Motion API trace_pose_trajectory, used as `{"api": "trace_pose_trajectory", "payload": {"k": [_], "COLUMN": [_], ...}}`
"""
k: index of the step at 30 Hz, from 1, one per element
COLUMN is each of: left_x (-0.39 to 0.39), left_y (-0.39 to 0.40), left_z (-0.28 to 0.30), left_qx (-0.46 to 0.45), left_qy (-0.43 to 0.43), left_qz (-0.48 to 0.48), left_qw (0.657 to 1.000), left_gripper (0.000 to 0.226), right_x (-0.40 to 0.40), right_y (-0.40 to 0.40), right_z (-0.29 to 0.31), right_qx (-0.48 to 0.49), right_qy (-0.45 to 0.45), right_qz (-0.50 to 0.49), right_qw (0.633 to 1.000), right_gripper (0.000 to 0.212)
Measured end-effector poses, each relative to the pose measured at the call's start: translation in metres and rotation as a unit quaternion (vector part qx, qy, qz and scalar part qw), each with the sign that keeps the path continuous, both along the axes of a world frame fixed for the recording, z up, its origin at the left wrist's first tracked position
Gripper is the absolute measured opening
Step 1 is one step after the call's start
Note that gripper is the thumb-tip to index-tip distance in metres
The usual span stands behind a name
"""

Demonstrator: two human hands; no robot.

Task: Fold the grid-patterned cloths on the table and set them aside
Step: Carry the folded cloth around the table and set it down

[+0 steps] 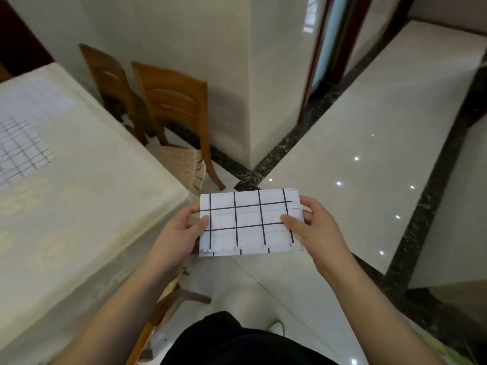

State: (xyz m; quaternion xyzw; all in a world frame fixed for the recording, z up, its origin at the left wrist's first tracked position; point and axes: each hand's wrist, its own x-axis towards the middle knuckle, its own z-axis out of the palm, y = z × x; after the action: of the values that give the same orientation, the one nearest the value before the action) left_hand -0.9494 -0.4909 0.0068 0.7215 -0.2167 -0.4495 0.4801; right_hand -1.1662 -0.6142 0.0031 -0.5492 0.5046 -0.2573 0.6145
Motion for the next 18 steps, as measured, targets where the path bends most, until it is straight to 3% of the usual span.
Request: {"api": "trace_pose_trajectory", "payload": {"k": [18], "left_x": [0.139], "left_y": [0.001], "left_z": [-0.035], "left_qx": [-0.012], "left_qy": [0.002], "left_qz": [0.264], "left_qw": [0.964], "left_gripper": [0.017], "right_x": [0.207], "right_y": [-0.084], "right_z": [-0.017], "right_qx": [0.014], "right_qy": [0.048], "right_qz": [0.252], "right_qw": [0.966], "right_gripper": [0.041]}}
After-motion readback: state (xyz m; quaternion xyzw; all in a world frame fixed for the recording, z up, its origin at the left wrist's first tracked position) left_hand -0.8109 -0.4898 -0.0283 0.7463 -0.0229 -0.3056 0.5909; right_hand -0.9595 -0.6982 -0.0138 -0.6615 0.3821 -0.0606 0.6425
